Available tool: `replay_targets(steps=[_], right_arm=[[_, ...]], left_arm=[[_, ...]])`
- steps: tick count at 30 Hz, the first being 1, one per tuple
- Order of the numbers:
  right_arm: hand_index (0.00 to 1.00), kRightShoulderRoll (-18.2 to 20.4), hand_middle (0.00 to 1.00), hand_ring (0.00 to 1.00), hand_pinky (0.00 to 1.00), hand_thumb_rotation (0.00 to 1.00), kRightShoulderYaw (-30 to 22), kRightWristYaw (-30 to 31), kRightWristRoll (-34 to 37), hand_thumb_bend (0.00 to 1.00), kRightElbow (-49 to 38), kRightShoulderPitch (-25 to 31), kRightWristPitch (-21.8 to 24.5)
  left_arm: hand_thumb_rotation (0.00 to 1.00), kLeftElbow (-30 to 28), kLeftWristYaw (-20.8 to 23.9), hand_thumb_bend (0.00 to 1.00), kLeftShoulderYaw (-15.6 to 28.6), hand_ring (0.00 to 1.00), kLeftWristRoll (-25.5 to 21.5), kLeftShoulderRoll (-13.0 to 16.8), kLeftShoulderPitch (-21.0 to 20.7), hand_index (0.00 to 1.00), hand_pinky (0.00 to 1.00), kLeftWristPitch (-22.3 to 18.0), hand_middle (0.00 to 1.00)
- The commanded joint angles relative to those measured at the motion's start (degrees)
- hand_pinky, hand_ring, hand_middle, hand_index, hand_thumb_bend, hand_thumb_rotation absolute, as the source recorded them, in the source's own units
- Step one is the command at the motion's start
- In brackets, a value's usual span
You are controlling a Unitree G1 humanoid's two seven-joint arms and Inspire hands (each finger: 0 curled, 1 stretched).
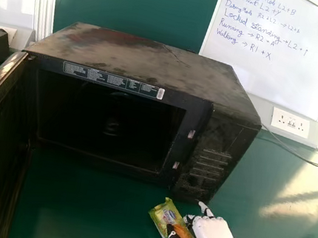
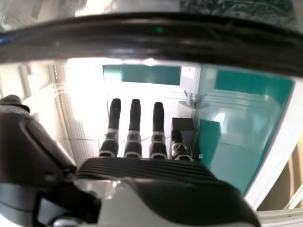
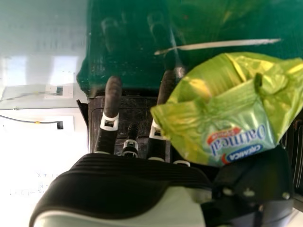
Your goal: Put biscuit inside oven
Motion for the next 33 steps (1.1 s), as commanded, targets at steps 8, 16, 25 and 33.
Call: replay_targets(steps=[8,16,25,33], right_arm=[[0.48,-0.31,0.5,0.34,0.28,0.0,-0.03,-0.17,0.57,0.51,0.63,-0.08,-0.89],[0.49,-1.48,0.5,0.47,0.32,0.0,-0.65,1.41,1.1,0.51,-0.45,-0.46,-1.09],[0.88,-3.87,0.95,0.93,0.7,0.26,-1.52,6.9,0.92,0.81,-4.45,-0.66,-0.08],[0.96,-2.84,1.0,1.0,0.88,0.36,0.42,6.67,-0.63,0.89,-2.25,-1.74,0.31]], left_arm=[[0.81,0.3,-0.33,0.91,-1.61,0.83,-2.51,-2.22,0.38,0.83,0.85,-0.93,0.85],[0.81,-0.45,-1.8,0.94,-2.01,0.84,-3.82,-1.48,1.31,0.83,0.86,0.16,0.85],[0.82,-0.59,-4.1,1.0,-1.68,0.86,-4.28,-0.29,2.18,0.85,0.91,1.15,0.87],[0.83,-1.08,-5.39,1.0,-1.66,0.85,-4.93,-0.34,2.82,0.84,0.92,1.95,0.86]])
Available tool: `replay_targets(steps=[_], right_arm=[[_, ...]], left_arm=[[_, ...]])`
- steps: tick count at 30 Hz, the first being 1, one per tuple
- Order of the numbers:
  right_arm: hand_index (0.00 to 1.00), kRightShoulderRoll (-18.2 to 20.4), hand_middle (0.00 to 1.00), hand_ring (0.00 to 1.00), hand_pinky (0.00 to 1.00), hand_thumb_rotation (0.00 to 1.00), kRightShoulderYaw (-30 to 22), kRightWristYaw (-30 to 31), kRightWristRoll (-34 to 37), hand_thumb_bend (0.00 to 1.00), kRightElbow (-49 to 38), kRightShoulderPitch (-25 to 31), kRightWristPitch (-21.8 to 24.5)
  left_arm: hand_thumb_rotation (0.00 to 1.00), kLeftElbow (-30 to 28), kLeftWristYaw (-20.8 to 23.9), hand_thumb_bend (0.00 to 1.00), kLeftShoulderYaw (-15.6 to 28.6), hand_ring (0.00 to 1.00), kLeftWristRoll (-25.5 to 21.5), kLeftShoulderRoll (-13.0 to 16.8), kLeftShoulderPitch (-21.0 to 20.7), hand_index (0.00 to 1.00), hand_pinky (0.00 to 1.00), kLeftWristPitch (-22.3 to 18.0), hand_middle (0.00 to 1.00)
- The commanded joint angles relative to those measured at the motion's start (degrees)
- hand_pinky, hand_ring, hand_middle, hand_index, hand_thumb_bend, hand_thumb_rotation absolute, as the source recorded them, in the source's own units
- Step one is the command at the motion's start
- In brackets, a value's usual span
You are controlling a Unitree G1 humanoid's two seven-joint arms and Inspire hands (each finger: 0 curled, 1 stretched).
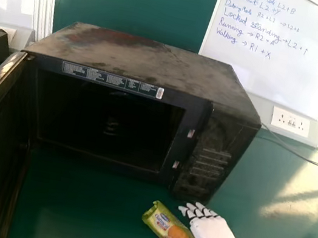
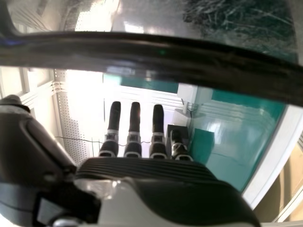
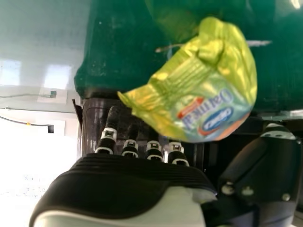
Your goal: Put biscuit inside oven
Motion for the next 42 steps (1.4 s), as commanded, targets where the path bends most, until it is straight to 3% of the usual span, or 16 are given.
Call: replay_targets(steps=[1,18,22,24,27,29,31,33,35,37,42], right_arm=[[0.96,0.64,1.0,1.0,0.89,0.37,0.92,0.26,-0.6,0.89,1.17,-0.88,0.36],[0.95,3.36,1.0,1.0,0.9,0.34,7.4,-1.56,-5.86,0.85,10.75,-6.08,3.65],[0.94,3.44,1.0,1.0,0.87,0.34,8.49,-2.32,-6.31,0.85,12.38,-6.75,4.09],[0.92,3.4,0.99,0.97,0.81,0.29,8.82,-2.48,-6.29,0.82,12.58,-6.84,4.34],[0.75,3.42,0.83,0.77,0.54,0.11,9.09,-3.01,-6.11,0.76,12.66,-6.86,4.6],[0.6,3.45,0.64,0.53,0.37,0.02,9.22,-3.27,-6.04,0.71,12.6,-6.87,4.8],[0.51,3.38,0.5,0.34,0.24,0.03,9.29,-3.7,-5.85,0.56,12.47,-6.82,4.83],[0.49,3.29,0.39,0.22,0.15,0.03,9.31,-3.92,-5.5,0.52,12.23,-6.72,4.85],[0.48,3.23,0.35,0.17,0.11,0.04,9.19,-4.15,-5.01,0.51,12.01,-6.5,4.78],[0.48,3.08,0.44,0.16,0.1,0.01,9.13,-4.39,-4.88,0.51,11.88,-6.34,4.76],[0.48,2.88,0.45,0.12,0.07,0.0,9.09,-5.28,-4.79,0.51,12.05,-6.4,4.54]], left_arm=[[0.82,-0.67,-0.56,1.0,-0.1,0.85,-0.93,-0.61,0.89,0.84,0.91,0.58,0.86],[0.78,-1.04,-1.87,1.0,0.05,0.85,-1.57,-0.91,0.98,0.85,0.92,1.17,0.87],[0.78,-1.27,-1.4,1.0,0.12,0.85,-1.23,-1.13,1.17,0.85,0.93,1.52,0.87],[0.78,-1.16,-1.18,0.99,0.37,0.86,-1.08,-1.23,0.78,0.85,0.93,1.31,0.87],[0.77,-0.7,-1.31,0.99,0.47,0.86,-2.32,-1.69,-0.71,0.85,0.93,0.38,0.87],[0.78,-0.04,-1.37,0.99,0.64,0.86,-2.62,-1.94,-1.89,0.85,0.93,-0.41,0.87],[0.77,-0.27,-0.58,0.99,0.36,0.86,-2.7,-2.31,-1.79,0.85,0.93,-0.13,0.87],[0.77,-0.99,0.26,0.98,-0.06,0.85,-2.7,-2.63,-1.26,0.85,0.92,0.36,0.86],[0.76,-1.55,0.65,0.98,-0.44,0.86,-3.05,-2.6,-1.01,0.85,0.92,0.63,0.87],[0.76,-2.0,1.19,0.98,-0.82,0.86,-3.27,-2.69,-0.79,0.86,0.93,0.91,0.87],[0.76,-2.1,1.72,0.98,-1.15,0.85,-3.16,-2.53,-0.85,0.85,0.91,0.97,0.86]])
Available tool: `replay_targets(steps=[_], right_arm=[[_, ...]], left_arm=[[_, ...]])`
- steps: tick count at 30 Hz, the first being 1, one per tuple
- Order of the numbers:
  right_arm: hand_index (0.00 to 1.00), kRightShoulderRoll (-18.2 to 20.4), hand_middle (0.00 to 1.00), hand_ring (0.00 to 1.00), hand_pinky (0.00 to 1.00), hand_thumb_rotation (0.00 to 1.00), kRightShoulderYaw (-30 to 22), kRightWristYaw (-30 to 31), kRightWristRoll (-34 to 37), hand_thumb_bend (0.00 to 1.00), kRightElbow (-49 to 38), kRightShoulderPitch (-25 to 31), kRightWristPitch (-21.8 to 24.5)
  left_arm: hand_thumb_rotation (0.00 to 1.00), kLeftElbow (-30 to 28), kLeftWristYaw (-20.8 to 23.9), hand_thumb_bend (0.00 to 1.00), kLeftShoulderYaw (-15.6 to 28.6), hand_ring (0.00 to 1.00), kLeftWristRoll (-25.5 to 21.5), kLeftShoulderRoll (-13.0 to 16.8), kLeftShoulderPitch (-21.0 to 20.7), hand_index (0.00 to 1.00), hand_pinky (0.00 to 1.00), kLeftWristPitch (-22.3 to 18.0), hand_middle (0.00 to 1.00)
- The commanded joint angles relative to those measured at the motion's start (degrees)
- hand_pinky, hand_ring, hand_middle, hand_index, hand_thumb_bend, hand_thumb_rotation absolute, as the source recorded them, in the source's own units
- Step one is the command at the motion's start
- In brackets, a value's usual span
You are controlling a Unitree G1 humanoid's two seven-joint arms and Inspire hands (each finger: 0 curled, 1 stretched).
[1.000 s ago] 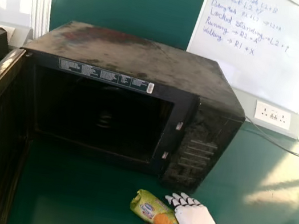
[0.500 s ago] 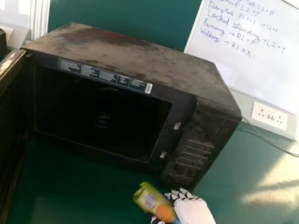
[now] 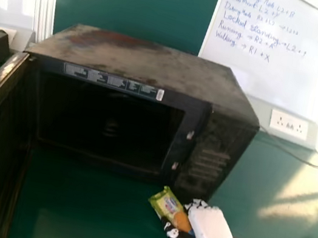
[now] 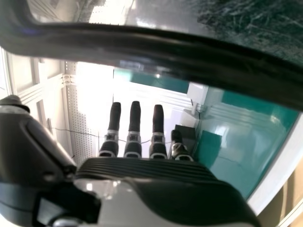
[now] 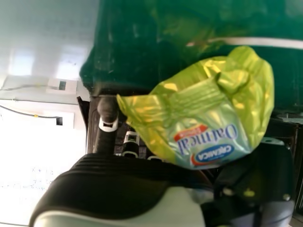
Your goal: Put biscuit inside oven
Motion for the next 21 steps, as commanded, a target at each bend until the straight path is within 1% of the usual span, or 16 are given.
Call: replay_targets(steps=[1,6,9,13,16,18,19,21], right_arm=[[0.48,-0.37,0.45,0.11,0.06,0.0,1.39,1.63,0.02,0.51,1.82,1.84,-0.17],[0.48,-0.04,0.46,0.11,0.06,0.0,0.82,0.54,1.66,0.51,0.94,2.37,-1.01],[0.48,0.33,0.46,0.11,0.07,0.0,0.26,-0.7,4.52,0.51,1.02,2.52,-3.03],[0.48,0.43,0.46,0.11,0.06,0.0,-0.56,-0.28,8.89,0.51,-0.35,3.26,-5.35],[0.48,1.01,0.46,0.13,0.08,0.0,-1.5,1.65,14.24,0.51,-2.26,4.2,-6.84],[0.48,2.15,0.46,0.13,0.08,0.0,-2.26,4.13,20.76,0.51,-2.79,4.5,-8.26],[0.48,2.76,0.46,0.14,0.08,0.0,-2.59,5.41,24.03,0.51,-2.78,4.48,-9.08],[0.48,3.73,0.46,0.15,0.09,0.0,-3.07,7.7,28.93,0.51,-2.42,4.12,-10.39]], left_arm=[[0.77,-0.49,0.29,0.98,-0.69,0.85,-0.9,-2.18,0.06,0.85,0.91,0.25,0.86],[0.77,-0.44,0.29,0.97,-0.75,0.85,-0.95,-2.19,0.05,0.86,0.91,0.04,0.87],[0.76,-0.39,0.27,0.97,-0.72,0.85,-1.05,-2.11,0.04,0.85,0.89,0.06,0.86],[0.78,-0.14,0.06,0.97,-0.68,0.84,-1.69,-2.02,-0.2,0.84,0.88,0.04,0.86],[0.79,-0.15,0.16,0.97,-0.69,0.84,-1.91,-1.96,-0.12,0.85,0.87,0.28,0.86],[0.78,-0.38,0.45,0.97,-0.88,0.85,-1.93,-2.08,0.09,0.86,0.89,0.53,0.87],[0.75,-0.27,0.24,0.95,-0.85,0.85,-1.89,-2.03,0.04,0.86,0.89,0.39,0.86],[0.77,0.25,-0.25,0.93,-0.59,0.85,-1.94,-1.78,-0.2,0.86,0.87,0.09,0.86]])
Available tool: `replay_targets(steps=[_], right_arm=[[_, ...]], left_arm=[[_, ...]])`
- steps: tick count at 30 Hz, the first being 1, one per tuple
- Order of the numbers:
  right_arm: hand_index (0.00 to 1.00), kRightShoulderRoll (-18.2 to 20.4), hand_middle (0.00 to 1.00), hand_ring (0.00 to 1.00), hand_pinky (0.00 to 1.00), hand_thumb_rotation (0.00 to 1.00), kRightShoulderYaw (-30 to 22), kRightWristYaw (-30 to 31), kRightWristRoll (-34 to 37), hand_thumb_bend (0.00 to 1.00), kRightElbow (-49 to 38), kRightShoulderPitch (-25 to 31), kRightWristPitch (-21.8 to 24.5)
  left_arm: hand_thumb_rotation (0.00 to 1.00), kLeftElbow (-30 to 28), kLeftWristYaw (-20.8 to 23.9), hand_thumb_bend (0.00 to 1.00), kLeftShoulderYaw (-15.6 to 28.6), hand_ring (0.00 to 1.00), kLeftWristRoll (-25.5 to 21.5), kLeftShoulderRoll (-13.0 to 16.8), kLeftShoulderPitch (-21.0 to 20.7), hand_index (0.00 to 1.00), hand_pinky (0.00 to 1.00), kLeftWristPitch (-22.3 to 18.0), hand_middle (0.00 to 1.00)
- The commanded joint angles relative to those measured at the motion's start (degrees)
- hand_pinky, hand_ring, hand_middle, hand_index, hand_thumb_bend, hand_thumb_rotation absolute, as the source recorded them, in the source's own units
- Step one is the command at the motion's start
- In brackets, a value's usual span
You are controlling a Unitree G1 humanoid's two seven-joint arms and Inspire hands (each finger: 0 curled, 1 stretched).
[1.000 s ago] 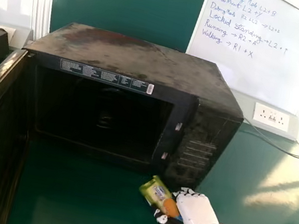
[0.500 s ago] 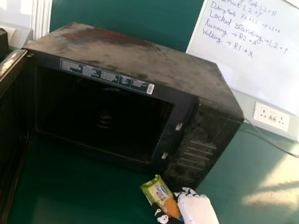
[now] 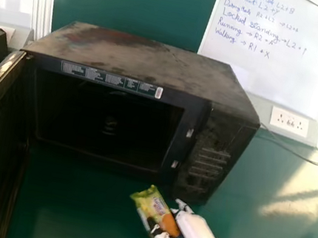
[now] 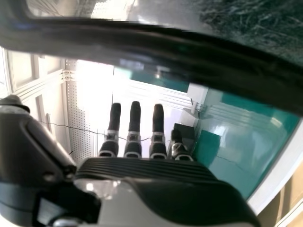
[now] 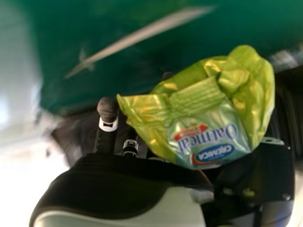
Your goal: Put biscuit inside oven
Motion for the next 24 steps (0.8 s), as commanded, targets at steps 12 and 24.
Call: replay_targets(steps=[12,24], right_arm=[[0.48,6.61,0.46,0.16,0.1,0.0,-2.5,10.19,18.4,0.51,0.8,-2.26,-3.1],[0.48,13.04,0.46,0.16,0.11,0.0,-0.94,16.08,23.33,0.51,1.58,-5.65,0.61]], left_arm=[[0.88,-0.02,0.28,0.9,-0.21,0.81,-0.03,-1.9,-0.5,0.88,0.83,0.17,0.85],[0.88,-0.27,0.47,0.94,-0.51,0.81,0.5,-1.96,-0.31,0.89,0.72,0.12,0.86]])
